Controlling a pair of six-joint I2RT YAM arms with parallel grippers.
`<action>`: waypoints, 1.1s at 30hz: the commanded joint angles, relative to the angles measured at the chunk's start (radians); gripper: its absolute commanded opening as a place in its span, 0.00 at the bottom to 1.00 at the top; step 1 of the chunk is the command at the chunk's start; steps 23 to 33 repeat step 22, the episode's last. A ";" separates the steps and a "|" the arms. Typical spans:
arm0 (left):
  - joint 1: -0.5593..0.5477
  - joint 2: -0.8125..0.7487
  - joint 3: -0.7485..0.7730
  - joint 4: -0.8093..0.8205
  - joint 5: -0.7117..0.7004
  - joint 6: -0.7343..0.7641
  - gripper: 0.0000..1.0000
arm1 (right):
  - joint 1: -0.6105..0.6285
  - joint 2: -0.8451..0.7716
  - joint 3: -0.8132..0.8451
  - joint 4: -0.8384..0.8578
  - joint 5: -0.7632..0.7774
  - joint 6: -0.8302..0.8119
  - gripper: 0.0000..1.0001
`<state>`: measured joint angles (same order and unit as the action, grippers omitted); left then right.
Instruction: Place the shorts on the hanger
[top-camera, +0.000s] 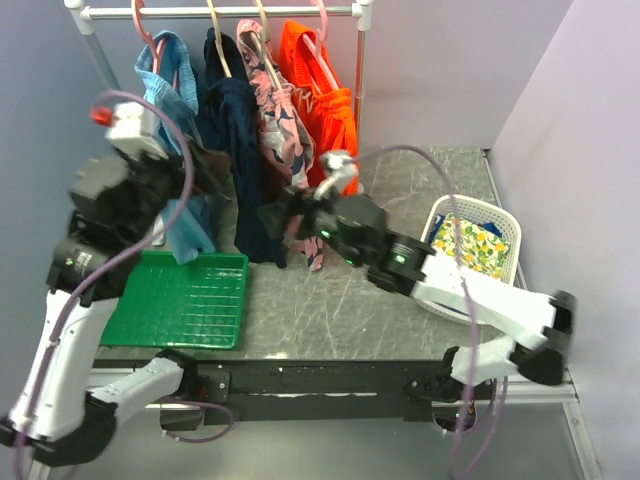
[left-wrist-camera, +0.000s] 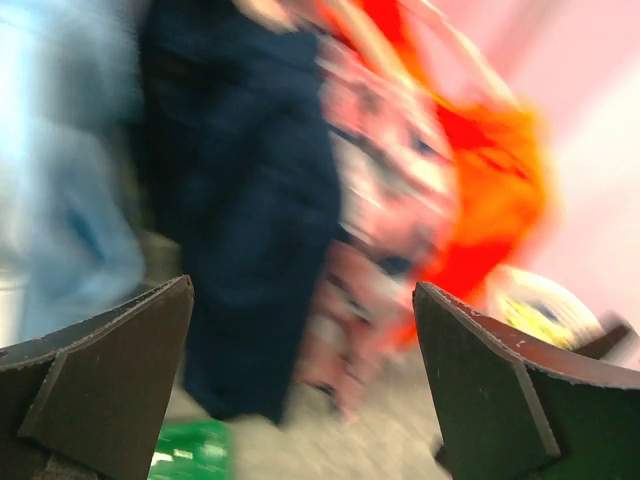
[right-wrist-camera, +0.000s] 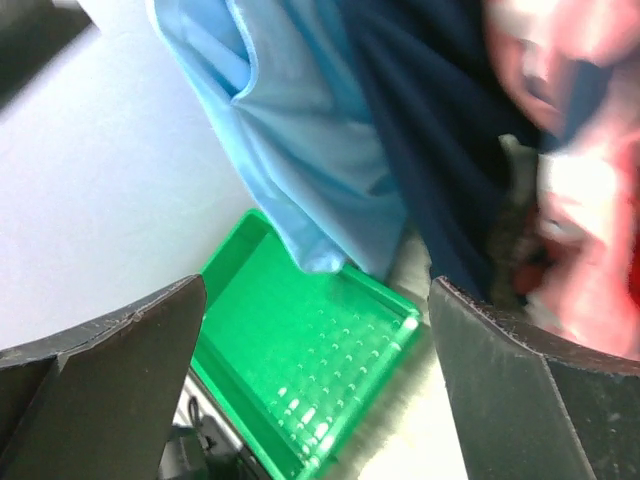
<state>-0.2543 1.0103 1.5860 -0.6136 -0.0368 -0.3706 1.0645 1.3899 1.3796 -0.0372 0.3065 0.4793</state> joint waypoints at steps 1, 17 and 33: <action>-0.293 -0.030 -0.108 0.054 -0.238 -0.063 0.96 | 0.003 -0.222 -0.157 0.010 0.097 0.030 1.00; -0.717 -0.006 -0.739 0.448 -0.259 -0.312 0.97 | 0.000 -0.827 -0.674 -0.360 0.446 0.332 1.00; -0.717 -0.061 -0.805 0.521 -0.252 -0.297 0.97 | 0.002 -0.858 -0.688 -0.409 0.485 0.335 1.00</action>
